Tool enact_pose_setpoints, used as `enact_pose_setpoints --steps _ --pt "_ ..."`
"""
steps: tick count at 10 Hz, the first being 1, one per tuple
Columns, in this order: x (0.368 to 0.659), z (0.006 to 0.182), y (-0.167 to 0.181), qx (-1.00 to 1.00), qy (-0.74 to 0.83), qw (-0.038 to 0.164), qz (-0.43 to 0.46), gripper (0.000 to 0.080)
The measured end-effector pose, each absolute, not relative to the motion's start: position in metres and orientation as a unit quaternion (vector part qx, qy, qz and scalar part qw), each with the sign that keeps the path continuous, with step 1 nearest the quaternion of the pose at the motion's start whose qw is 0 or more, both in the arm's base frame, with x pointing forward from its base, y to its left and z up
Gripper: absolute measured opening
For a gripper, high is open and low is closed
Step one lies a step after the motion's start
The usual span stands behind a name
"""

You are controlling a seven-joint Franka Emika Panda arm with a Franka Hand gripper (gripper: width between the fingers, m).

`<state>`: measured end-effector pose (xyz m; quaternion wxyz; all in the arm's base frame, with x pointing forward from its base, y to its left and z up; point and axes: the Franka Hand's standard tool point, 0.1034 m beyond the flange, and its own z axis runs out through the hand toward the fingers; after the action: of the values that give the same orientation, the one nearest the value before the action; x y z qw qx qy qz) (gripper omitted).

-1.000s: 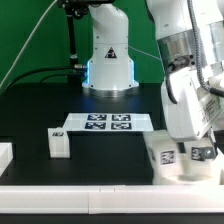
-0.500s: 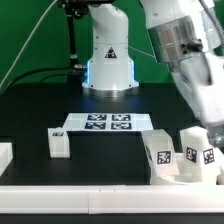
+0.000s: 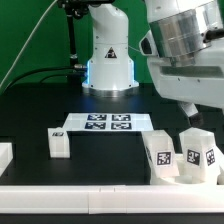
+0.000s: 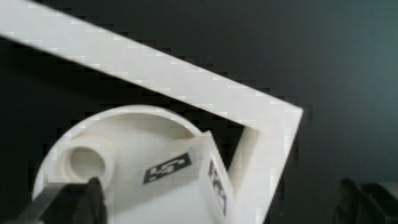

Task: Assemble stool

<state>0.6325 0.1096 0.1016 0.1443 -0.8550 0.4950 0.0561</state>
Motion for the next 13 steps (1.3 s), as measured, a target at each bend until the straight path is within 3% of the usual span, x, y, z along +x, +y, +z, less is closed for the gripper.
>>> enact_pose_setpoints --steps 3,7,10,13 --pt "0.635 0.110 0.114 -0.950 0.283 0.118 0.049 0.0649" --pt "0.637 0.108 0.111 -0.978 0.166 0.123 0.026 0.0649" --pt "0.640 0.106 0.103 -0.991 -0.113 0.066 0.022 0.0649" --pt "0.639 0.095 0.089 -0.975 -0.213 0.059 0.008 0.0649"
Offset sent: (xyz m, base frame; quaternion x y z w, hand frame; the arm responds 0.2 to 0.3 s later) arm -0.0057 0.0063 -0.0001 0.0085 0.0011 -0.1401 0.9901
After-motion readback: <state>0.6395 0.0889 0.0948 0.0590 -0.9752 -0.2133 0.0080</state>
